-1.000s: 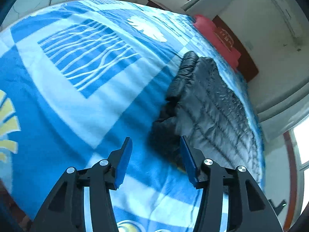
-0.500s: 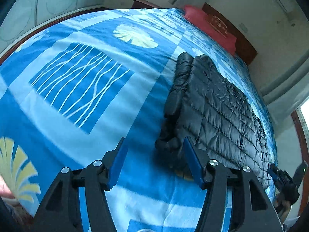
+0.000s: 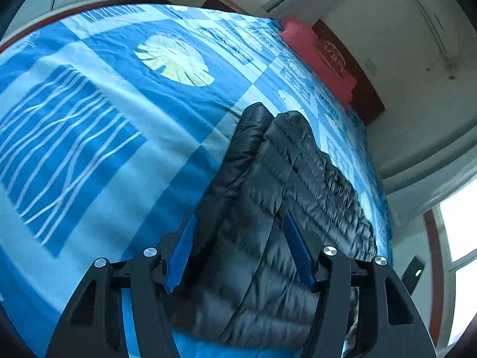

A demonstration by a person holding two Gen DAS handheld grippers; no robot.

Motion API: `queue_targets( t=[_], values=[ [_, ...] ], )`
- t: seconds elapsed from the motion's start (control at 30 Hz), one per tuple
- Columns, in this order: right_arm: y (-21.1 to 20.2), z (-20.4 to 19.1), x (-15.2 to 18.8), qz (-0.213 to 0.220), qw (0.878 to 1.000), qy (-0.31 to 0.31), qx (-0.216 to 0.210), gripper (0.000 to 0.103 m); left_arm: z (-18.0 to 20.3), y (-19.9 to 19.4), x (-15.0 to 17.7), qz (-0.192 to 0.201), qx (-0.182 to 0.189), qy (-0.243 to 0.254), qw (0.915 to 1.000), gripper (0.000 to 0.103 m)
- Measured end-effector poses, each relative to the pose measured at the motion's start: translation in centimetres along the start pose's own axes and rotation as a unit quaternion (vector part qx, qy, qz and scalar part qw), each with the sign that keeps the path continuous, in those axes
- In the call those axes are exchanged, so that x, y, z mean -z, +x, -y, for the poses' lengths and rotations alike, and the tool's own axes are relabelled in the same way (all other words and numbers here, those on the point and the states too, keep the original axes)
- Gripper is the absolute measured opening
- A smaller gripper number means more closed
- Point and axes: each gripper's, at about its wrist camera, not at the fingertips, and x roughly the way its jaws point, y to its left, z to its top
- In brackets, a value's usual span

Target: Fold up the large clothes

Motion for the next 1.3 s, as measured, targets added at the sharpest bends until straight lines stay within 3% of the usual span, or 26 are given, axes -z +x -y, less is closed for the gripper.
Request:
queue_targets(
  t=[0.37,0.53,0.57,0.63,0.73,0.93,1.1,1.3],
  values=[
    [0.3,-0.2,0.9,0.015,1.000,0.000,0.001,0.049,-1.0,5.4,-3.1,-0.019,0.002,-0.054,0.9984,0.072],
    [0.4,0.0,1.0,0.017,1.000,0.001,-0.001,0.049,-2.0,7.2,-3.2,-0.046,0.028,-0.075,0.9957,0.075],
    [0.4,0.0,1.0,0.018,1.000,0.001,-0.001,0.049,-1.7,7.2,-3.1,-0.045,0.030,-0.063,0.9965,0.073],
    [0.4,0.0,1.1,0.019,1.000,0.000,0.000,0.049,-1.2,7.3,-2.8,-0.042,0.024,-0.038,0.9981,0.058],
    [0.5,-0.1,1.2,0.021,1.000,-0.003,0.002,0.049,-0.8,7.3,-2.6,-0.039,0.021,-0.027,0.9987,0.044],
    [0.5,-0.2,1.2,0.024,1.000,-0.002,0.002,0.049,1.6,5.2,-2.0,-0.008,0.001,0.010,0.9999,0.025],
    [-0.7,0.0,1.4,0.044,0.999,0.004,-0.006,0.049,5.6,2.0,-1.8,0.024,0.002,0.047,0.9986,0.022],
    [-5.9,3.3,1.4,0.085,0.996,0.020,0.003,0.053,12.9,-1.3,0.0,0.063,0.002,0.117,0.9911,0.022]
  ],
)
